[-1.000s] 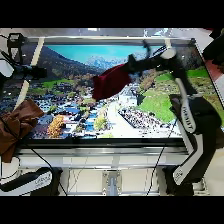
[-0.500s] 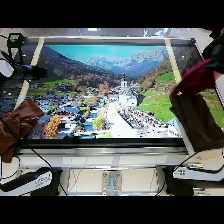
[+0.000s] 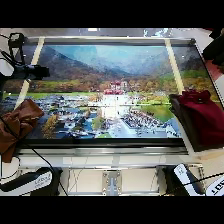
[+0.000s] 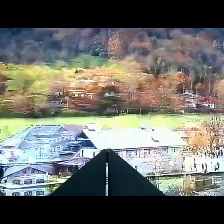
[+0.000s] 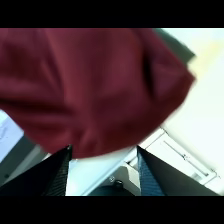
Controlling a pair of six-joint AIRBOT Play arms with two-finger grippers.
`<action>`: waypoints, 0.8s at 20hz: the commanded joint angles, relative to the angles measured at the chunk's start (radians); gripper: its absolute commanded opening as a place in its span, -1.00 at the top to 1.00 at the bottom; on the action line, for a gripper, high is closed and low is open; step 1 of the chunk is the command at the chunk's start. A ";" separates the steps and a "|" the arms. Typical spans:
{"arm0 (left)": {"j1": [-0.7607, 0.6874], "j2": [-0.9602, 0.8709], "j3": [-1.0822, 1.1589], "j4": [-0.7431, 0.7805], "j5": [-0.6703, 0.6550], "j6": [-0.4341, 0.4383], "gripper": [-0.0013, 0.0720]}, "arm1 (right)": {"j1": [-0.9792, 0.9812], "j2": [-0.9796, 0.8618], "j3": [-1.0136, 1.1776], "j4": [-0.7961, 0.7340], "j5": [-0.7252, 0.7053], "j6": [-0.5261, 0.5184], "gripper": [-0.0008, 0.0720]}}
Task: Fold the shirts.
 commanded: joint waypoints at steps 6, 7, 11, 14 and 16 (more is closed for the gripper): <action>-0.005 0.001 0.000 -0.023 0.001 0.000 0.93 | -0.098 0.050 0.401 0.552 -0.143 0.014 -0.01; -0.007 0.001 0.000 -0.027 0.000 0.000 0.93 | -0.077 0.050 0.442 0.755 -0.183 -0.023 0.51; -0.016 0.001 0.000 -0.121 0.000 0.000 0.93 | 0.219 0.043 0.463 1.030 -0.193 -0.267 0.93; -0.023 0.001 0.000 -0.173 0.000 0.000 0.93 | 0.497 0.005 0.462 0.812 -0.181 -0.306 0.93; -0.026 0.001 0.000 -0.184 -0.019 0.000 0.93 | 0.629 -0.035 0.463 0.689 -0.182 -0.306 0.93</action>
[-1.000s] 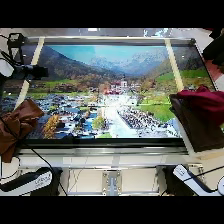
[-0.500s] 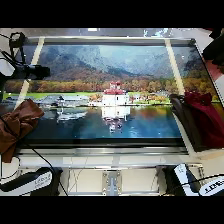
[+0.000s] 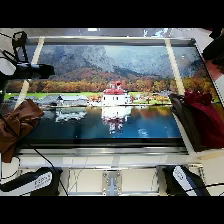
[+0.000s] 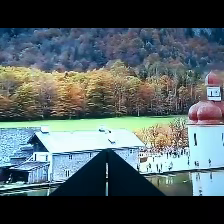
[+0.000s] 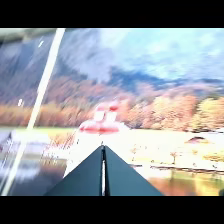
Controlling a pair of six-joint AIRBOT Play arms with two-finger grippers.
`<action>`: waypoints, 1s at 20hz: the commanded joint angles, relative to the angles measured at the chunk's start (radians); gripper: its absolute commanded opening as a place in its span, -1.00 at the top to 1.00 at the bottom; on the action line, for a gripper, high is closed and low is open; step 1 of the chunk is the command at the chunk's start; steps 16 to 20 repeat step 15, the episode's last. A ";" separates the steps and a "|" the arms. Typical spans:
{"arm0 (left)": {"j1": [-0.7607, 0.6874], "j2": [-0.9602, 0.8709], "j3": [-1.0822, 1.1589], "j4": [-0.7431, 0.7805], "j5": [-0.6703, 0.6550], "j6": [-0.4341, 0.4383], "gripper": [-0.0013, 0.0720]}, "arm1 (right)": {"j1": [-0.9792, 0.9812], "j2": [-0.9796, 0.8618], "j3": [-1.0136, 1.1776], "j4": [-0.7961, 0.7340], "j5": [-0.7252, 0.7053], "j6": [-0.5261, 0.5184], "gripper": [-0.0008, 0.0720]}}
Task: Fold the shirts.
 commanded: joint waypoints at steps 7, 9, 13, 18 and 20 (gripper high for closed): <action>-0.006 0.001 0.000 -0.041 -0.129 0.000 0.93 | 0.287 -0.091 0.011 -0.150 -0.015 -0.037 0.93; -0.006 0.001 0.000 -0.041 -0.129 0.000 0.93 | 0.287 -0.091 0.011 -0.150 -0.015 -0.037 0.93; -0.006 0.001 0.000 -0.041 -0.129 0.000 0.93 | 0.287 -0.091 0.011 -0.150 -0.015 -0.037 0.93; -0.006 0.001 0.000 -0.041 -0.129 0.000 0.93 | 0.287 -0.091 0.011 -0.150 -0.015 -0.036 0.93; -0.006 0.001 0.000 -0.041 -0.129 0.000 0.93 | 0.287 -0.091 0.011 -0.150 -0.015 -0.036 0.93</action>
